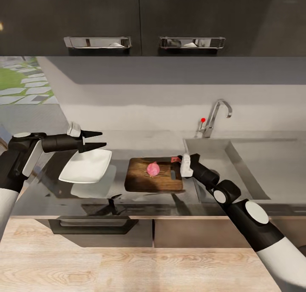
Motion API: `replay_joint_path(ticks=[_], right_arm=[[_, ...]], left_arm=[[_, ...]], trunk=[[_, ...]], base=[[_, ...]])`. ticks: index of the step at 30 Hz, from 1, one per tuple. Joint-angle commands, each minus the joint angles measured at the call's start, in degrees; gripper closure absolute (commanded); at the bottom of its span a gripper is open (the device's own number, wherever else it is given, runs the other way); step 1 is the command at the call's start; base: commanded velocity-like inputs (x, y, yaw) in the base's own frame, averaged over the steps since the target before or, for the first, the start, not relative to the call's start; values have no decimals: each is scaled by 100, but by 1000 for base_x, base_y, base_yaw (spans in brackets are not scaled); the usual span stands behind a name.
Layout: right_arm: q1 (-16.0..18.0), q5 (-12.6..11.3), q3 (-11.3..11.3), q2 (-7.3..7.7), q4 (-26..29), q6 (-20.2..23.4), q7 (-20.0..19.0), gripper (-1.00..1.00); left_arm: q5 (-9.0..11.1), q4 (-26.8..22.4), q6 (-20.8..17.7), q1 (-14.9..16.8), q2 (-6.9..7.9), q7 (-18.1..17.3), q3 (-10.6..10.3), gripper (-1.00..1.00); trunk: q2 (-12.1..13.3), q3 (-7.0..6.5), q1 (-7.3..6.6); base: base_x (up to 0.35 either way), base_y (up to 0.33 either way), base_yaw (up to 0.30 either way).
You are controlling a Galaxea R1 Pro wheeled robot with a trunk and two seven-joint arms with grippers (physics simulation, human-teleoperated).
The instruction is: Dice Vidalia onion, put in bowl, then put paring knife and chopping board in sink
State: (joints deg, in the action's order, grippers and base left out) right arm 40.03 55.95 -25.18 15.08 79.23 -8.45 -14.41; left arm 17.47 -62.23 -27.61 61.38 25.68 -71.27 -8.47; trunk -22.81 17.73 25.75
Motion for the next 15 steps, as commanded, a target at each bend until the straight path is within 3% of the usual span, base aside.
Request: replay_joint_path(ticks=[1, 6, 15], right_arm=[[5, 235, -3, 3, 15, -64, -16, 100], [6, 689, 4, 3, 46, -336, -25, 100], [5, 826, 16, 4, 61, -514, -27, 100]], left_arm=[[44, 2, -62, 6, 7, 1, -20, -100], [39, -13, -61, 5, 3, -12, -31, -100], [38, -197, -60, 5, -1, -42, -39, -100]], trunk=[[-11, 11, 3], [-11, 11, 3], [-11, 11, 3]], base=[[0, 2, 0], [0, 0, 0], [0, 0, 0]])
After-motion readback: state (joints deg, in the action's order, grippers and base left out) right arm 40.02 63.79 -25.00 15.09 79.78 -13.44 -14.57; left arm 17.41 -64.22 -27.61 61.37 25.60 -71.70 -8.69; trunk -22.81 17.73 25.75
